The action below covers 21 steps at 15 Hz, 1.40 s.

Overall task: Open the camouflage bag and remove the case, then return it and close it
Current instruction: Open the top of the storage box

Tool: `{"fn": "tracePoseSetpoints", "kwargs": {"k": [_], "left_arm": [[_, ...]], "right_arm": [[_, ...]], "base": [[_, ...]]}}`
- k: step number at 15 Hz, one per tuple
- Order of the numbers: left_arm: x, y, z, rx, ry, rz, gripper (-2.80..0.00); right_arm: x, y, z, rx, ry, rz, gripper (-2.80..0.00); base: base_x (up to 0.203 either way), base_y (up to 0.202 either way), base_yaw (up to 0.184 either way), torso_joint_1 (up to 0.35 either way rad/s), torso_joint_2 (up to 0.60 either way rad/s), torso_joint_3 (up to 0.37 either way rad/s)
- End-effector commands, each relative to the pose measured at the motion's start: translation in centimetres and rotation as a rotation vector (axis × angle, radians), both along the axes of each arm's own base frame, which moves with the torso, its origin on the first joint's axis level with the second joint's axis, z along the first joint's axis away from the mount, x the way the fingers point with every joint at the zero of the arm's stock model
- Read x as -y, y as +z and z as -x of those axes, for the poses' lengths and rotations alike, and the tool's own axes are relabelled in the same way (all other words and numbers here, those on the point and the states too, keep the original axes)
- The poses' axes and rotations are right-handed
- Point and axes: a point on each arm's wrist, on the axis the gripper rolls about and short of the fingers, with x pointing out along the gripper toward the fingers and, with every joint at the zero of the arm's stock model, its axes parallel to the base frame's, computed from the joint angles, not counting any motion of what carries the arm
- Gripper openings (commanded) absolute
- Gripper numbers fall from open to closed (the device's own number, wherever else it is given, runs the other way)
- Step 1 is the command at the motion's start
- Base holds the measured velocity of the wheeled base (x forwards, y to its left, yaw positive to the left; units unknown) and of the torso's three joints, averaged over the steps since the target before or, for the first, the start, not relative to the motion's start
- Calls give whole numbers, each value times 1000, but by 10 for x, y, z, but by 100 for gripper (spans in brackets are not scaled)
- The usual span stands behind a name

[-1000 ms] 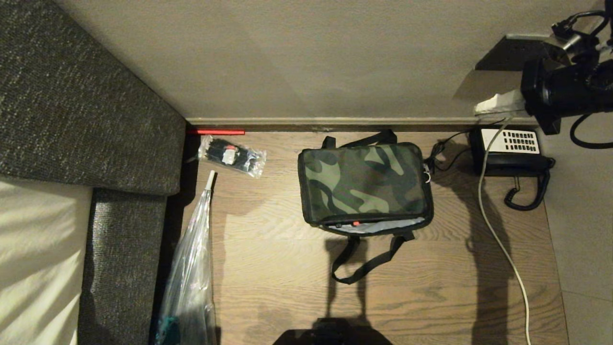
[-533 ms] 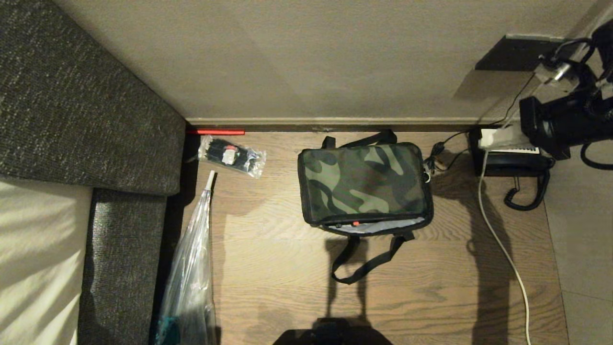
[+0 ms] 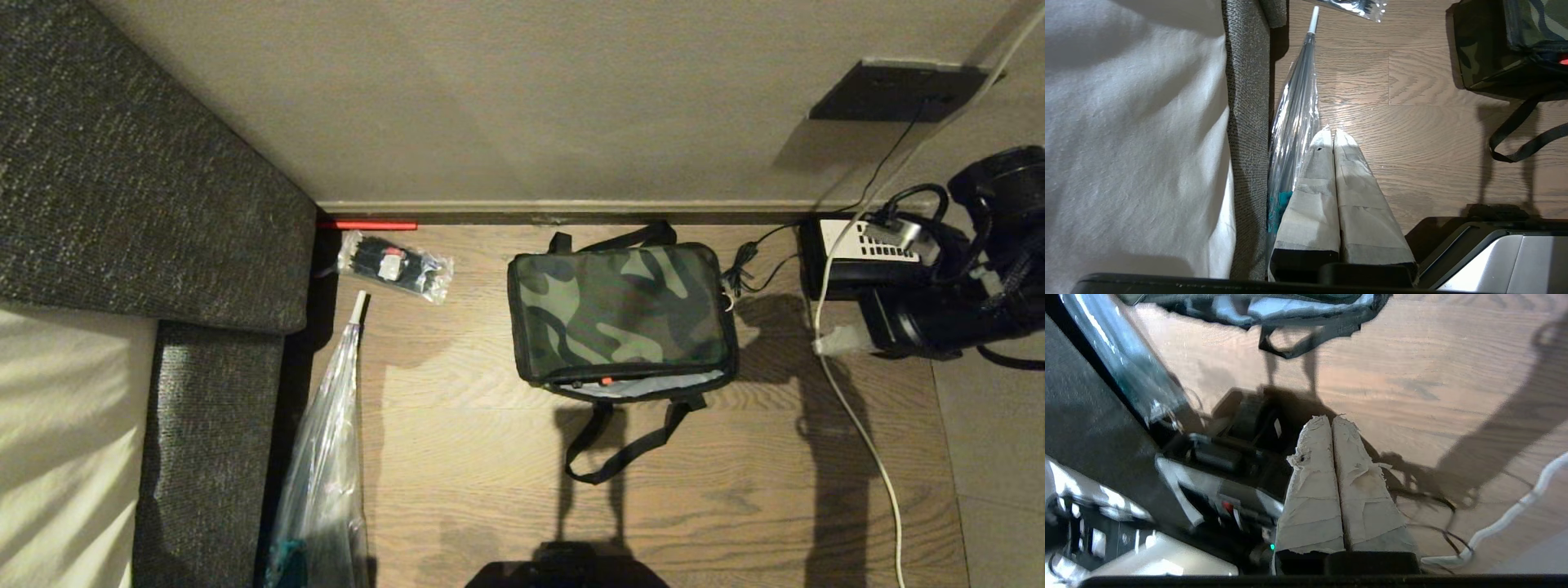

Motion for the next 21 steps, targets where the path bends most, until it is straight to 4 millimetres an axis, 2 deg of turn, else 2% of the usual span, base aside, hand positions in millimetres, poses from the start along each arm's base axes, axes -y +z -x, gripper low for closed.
{"fn": "tracePoseSetpoints", "kwargs": {"k": [1, 5, 7, 9, 13, 16, 19, 21], "left_arm": [[0, 0, 0, -2, 0, -1, -280], [0, 0, 0, -2, 0, -1, -280], [0, 0, 0, -2, 0, -1, -280], [0, 0, 0, -2, 0, -1, -280], [0, 0, 0, -2, 0, -1, -280], [0, 0, 0, -2, 0, -1, -280], [0, 0, 0, -2, 0, -1, -280], [0, 0, 0, -2, 0, -1, -280]], "right_arm": [[0, -27, -23, 5, -44, -40, 0], [-1, -66, -63, -42, -89, -104, 0], [-1, -78, -79, -39, -135, -172, 0], [-4, -81, -95, -36, -145, -313, 0], [-7, -90, -115, -34, -160, -370, 0], [-16, -96, -128, -43, -154, -392, 0], [-28, -87, -136, -70, -185, -479, 0], [-34, -82, -135, -79, -162, -511, 0]], "base": [[0, 0, 0, 0, 0, 0], [0, 0, 0, 0, 0, 0], [0, 0, 0, 0, 0, 0], [0, 0, 0, 0, 0, 0], [0, 0, 0, 0, 0, 0], [0, 0, 0, 0, 0, 0], [0, 0, 0, 0, 0, 0], [0, 0, 0, 0, 0, 0]]}}
